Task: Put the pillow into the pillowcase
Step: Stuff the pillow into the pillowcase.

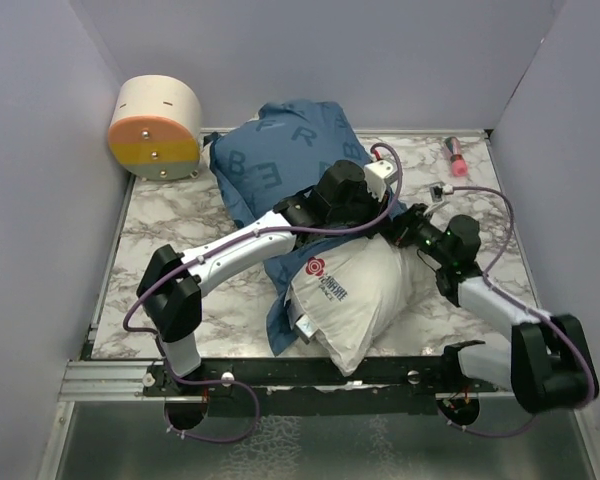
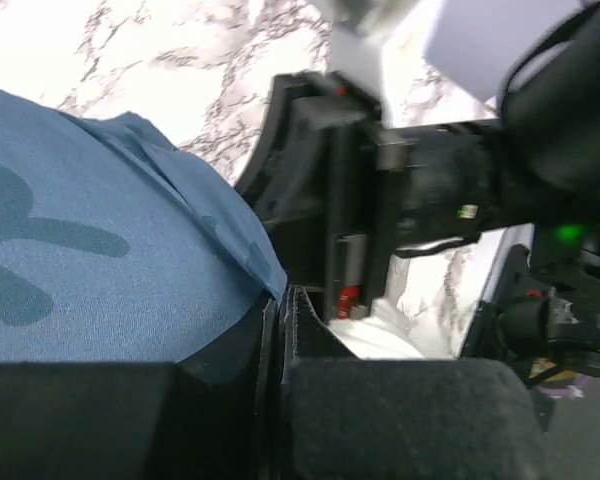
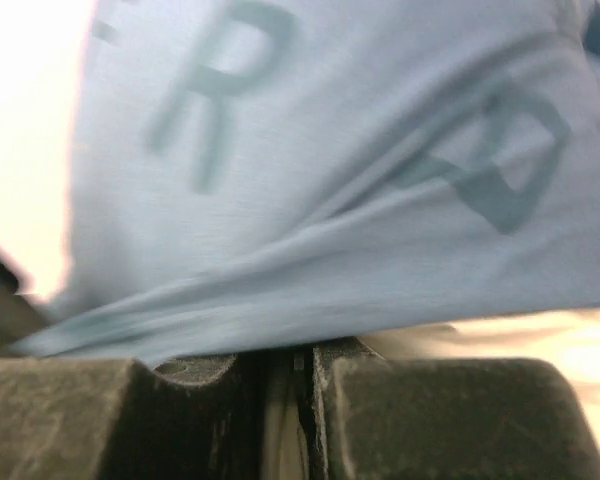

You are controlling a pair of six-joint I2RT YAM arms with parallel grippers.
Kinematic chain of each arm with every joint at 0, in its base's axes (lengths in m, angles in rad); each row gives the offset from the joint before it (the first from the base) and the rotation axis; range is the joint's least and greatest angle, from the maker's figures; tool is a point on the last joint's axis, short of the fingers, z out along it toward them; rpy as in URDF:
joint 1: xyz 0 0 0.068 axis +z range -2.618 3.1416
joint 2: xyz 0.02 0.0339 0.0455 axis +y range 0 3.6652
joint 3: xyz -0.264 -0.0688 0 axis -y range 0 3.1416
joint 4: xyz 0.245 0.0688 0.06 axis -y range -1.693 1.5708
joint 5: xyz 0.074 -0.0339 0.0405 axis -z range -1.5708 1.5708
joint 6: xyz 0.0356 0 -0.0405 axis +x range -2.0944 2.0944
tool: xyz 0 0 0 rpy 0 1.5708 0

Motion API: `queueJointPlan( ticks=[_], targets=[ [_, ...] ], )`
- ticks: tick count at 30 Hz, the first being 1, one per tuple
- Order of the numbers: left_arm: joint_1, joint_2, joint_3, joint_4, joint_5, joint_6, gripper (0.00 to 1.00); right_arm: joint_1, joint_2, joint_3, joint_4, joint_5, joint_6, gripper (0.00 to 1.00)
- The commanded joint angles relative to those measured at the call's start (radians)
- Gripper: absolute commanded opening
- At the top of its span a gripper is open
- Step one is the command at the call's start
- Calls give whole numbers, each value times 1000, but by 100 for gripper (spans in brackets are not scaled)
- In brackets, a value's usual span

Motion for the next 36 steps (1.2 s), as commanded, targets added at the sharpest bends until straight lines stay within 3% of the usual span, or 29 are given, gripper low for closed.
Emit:
queueJointPlan(
  ticks=[1,5,8,10,12,17,21,28,32,36],
  targets=[
    [-71,-41,-8,202,371,-172,0,24,-297,64,17,145,-10,14],
    [-93,-53,59,277,423,-219,0,25,-353,127,-44,186,-25,13],
    [-96,-110,4,354,424,-250,0,25,-294,126,-88,212,-56,12],
    [-84,-147,-83,351,371,-223,0,25,-211,109,-155,251,-86,13],
    [-50,-172,-263,393,337,-239,0,25,-119,71,-191,270,-109,14],
    [38,-129,-591,592,323,-326,0,25,-38,-54,-154,212,-127,21],
    [44,-71,-668,694,330,-365,0,25,-83,-32,-278,196,-204,34],
    [75,-29,-744,738,293,-380,0,13,-487,144,-597,206,-328,72],
    [89,-19,-774,758,293,-382,0,-44,-512,284,-767,190,-352,79],
    [95,-34,-787,764,294,-380,0,-93,-452,288,-799,152,-330,80]
  ],
)
